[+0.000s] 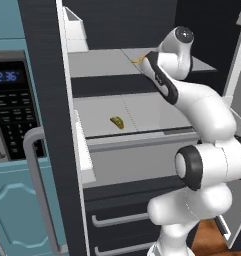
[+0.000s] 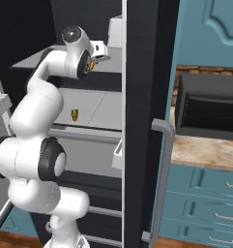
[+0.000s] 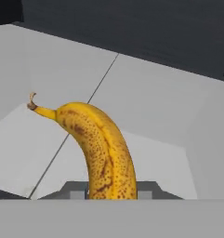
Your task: Move the banana and tacos from the second highest shelf to the top shelf to make space. Then, place the pitcher from the counter on the cleared second highest shelf.
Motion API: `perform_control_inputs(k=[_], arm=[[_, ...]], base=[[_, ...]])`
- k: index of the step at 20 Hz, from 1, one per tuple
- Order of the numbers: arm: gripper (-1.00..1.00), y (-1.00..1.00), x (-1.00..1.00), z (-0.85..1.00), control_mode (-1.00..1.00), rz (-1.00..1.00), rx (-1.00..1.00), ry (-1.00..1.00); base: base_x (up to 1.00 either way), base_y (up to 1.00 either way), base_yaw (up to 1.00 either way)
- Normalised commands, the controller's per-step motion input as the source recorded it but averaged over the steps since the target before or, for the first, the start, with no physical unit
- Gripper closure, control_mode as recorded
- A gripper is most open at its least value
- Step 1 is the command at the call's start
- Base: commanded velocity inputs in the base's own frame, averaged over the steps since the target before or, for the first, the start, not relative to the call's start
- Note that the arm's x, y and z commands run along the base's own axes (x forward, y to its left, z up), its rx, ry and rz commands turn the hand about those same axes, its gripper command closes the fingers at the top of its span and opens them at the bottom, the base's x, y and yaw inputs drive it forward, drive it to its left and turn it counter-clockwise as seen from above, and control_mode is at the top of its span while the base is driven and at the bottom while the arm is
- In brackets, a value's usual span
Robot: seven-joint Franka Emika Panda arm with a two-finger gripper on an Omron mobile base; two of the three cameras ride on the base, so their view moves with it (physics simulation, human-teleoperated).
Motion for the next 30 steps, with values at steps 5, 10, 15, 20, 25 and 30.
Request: perform_control_inputs(k=[5,10,15,20,25,30], arm=[[1.0,-0.01,0.96,-0.16,-1.0,0.0,0.0,0.04],[-1.0,0.0,0.98,-0.04,-1.0,0.0,0.0,0.01],[-1.0,0.0,0.29,-0.01,-1.0,0.0,0.0,-0.09],[-1.0,0.0,-0.42,0.0,-1.0,0.0,-0.01,-0.16],[-1.0,0.19,-0.98,-0.13,-1.0,0.0,-0.09,-0.03],[-1.0,0.28,-1.0,-0.04,-1.0,-0.06,-0.02,-0.01]], base=[[0.0,0.0,0.0],[0.0,0.0,0.0],[0.0,0.0,0.0],[0.0,0.0,0.0],[0.0,0.0,0.0],[0.0,0.0,0.0]])
